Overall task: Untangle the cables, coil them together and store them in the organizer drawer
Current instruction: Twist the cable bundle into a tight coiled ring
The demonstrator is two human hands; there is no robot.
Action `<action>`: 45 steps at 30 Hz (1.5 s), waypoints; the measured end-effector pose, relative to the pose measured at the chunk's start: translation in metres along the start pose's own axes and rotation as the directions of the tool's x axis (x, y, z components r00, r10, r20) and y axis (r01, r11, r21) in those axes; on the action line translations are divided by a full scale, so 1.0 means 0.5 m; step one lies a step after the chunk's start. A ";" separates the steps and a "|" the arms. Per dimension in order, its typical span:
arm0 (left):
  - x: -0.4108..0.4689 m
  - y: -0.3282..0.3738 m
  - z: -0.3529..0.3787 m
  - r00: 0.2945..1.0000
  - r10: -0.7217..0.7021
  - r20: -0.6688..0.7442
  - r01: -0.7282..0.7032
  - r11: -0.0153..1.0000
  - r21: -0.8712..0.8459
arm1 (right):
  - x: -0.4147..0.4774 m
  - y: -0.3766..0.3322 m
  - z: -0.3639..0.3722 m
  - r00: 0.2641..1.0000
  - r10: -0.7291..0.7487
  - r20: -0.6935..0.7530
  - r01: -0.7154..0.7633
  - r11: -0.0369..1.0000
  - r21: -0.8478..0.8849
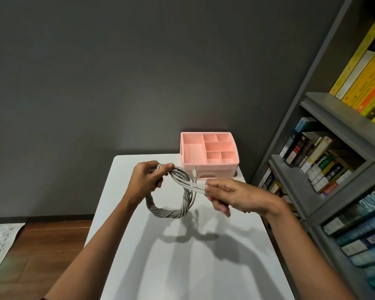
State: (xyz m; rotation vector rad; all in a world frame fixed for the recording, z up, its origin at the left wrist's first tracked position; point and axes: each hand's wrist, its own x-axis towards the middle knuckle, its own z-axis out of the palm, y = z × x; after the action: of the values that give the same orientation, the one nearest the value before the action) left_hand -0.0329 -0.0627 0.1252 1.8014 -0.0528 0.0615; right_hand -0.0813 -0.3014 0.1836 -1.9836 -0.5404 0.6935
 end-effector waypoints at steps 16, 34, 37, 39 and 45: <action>-0.016 0.069 0.037 0.972 0.074 0.224 -0.093 0.993 0.073 | 0.064 0.007 0.041 0.763 -0.329 -0.556 0.004 0.863 -0.506; 0.004 0.151 0.026 0.906 0.166 0.390 -0.347 0.818 0.459 | 0.100 -0.005 0.018 0.917 -0.137 -0.374 0.140 0.990 -0.018; 0.005 0.152 0.029 0.922 0.234 0.309 -0.357 0.825 0.438 | 0.100 -0.005 0.011 0.918 -0.094 -0.386 0.154 0.980 0.126; 0.009 0.147 0.033 0.931 0.252 0.265 -0.343 0.852 0.397 | 0.101 -0.001 0.011 0.910 -0.109 -0.399 0.177 0.974 0.139; 0.034 0.147 0.052 0.962 0.214 0.168 -0.269 0.847 0.458 | 0.110 0.008 0.013 0.925 -0.139 -0.353 0.196 0.972 0.132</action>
State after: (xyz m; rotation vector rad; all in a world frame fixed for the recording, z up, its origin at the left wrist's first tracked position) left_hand -0.0207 -0.1052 0.1920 2.2865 -0.3760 0.1673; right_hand -0.0442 -0.2649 0.1637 -1.8236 -0.4200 0.2667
